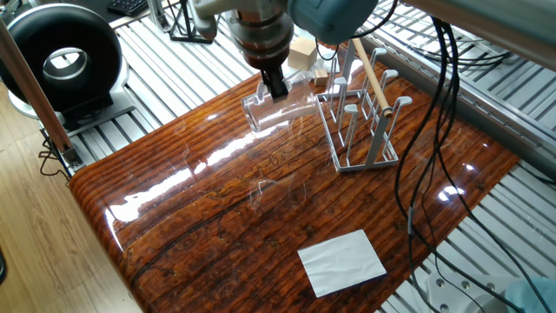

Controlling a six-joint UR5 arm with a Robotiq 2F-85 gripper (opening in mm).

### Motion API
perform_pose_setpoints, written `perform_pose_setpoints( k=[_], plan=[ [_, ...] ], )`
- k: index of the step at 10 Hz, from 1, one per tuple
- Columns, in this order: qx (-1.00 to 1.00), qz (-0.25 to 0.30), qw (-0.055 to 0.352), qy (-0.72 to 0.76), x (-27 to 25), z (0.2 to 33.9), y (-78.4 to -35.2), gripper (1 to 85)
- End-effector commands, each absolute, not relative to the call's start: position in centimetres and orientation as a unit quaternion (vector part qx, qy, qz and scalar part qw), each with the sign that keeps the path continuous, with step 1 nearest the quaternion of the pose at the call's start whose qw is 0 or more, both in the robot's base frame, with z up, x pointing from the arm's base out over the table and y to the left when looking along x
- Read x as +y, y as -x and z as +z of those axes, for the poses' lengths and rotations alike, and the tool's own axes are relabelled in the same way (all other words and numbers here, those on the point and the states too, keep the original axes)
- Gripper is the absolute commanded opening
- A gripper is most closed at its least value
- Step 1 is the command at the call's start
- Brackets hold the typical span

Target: Put the cup on the cup rack

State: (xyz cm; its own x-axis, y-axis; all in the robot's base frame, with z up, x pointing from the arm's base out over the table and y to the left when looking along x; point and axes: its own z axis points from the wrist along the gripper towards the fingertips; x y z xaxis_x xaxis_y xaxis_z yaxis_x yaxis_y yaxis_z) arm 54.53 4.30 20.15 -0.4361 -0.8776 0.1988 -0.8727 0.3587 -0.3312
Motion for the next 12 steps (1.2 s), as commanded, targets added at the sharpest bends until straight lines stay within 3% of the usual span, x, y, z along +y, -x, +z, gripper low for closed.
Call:
perform_pose_setpoints(
  k=[1, 4, 9, 12],
  plan=[
    [0.831, -0.203, 0.009, 0.518, 4.0, 20.3, -54.7, 1.0],
    [0.84, -0.185, 0.016, 0.51, 4.8, 20.0, -54.5, 1.0],
    [0.858, -0.118, 0.047, 0.498, 5.1, 24.5, -54.1, 1.0],
    [0.883, -0.064, 0.077, 0.459, 5.8, 25.4, -53.4, 1.0]
  ],
)
